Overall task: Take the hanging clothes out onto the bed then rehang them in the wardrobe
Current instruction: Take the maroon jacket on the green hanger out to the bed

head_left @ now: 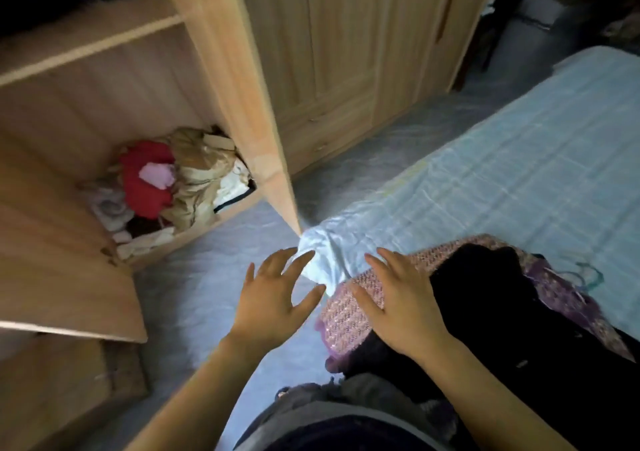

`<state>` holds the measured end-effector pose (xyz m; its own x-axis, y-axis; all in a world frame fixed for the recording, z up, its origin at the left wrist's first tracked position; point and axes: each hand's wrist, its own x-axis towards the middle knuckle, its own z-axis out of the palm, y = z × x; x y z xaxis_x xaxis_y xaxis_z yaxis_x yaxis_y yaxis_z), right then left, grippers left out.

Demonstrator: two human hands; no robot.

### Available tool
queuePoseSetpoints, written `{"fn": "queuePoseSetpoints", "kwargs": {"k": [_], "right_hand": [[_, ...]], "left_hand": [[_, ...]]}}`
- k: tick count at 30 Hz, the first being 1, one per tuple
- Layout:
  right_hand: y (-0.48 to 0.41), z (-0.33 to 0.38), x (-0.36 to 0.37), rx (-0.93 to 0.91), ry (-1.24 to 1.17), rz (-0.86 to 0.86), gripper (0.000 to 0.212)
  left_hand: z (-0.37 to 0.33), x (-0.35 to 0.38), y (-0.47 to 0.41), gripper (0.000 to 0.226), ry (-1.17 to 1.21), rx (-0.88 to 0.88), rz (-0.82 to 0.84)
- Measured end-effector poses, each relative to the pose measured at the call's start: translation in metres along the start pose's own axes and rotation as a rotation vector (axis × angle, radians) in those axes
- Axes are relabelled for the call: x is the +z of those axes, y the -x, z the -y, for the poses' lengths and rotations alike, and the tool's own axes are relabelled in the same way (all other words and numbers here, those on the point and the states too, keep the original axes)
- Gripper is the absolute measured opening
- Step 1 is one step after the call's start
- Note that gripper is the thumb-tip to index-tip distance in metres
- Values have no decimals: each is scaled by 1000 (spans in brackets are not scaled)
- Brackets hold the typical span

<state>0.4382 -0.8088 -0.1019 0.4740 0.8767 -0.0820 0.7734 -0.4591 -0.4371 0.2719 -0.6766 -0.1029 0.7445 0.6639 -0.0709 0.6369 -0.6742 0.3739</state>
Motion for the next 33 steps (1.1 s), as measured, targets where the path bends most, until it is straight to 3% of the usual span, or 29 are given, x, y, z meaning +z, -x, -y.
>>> {"fn": "queuePoseSetpoints", "kwargs": {"k": [8, 13, 18, 23, 29, 33], "right_hand": [[-85, 185, 71, -319, -39, 106, 80], [-140, 272, 83, -490, -45, 86, 75], [-226, 345, 79, -656, -83, -16, 63], [-332, 425, 60, -777, -105, -104, 70], [-470, 523, 1, -910, -146, -173, 79], [-533, 589, -47, -1044, -185, -320, 75]], "left_hand": [[165, -82, 57, 70, -41, -312, -155], [237, -131, 52, 69, -73, -384, -243], [297, -193, 4, 65, -142, -406, -350], [362, -274, -66, 64, -223, -433, -471], [423, -396, -157, 65, -319, -453, -651], [445, -472, -202, 66, -380, -423, -776]]}}
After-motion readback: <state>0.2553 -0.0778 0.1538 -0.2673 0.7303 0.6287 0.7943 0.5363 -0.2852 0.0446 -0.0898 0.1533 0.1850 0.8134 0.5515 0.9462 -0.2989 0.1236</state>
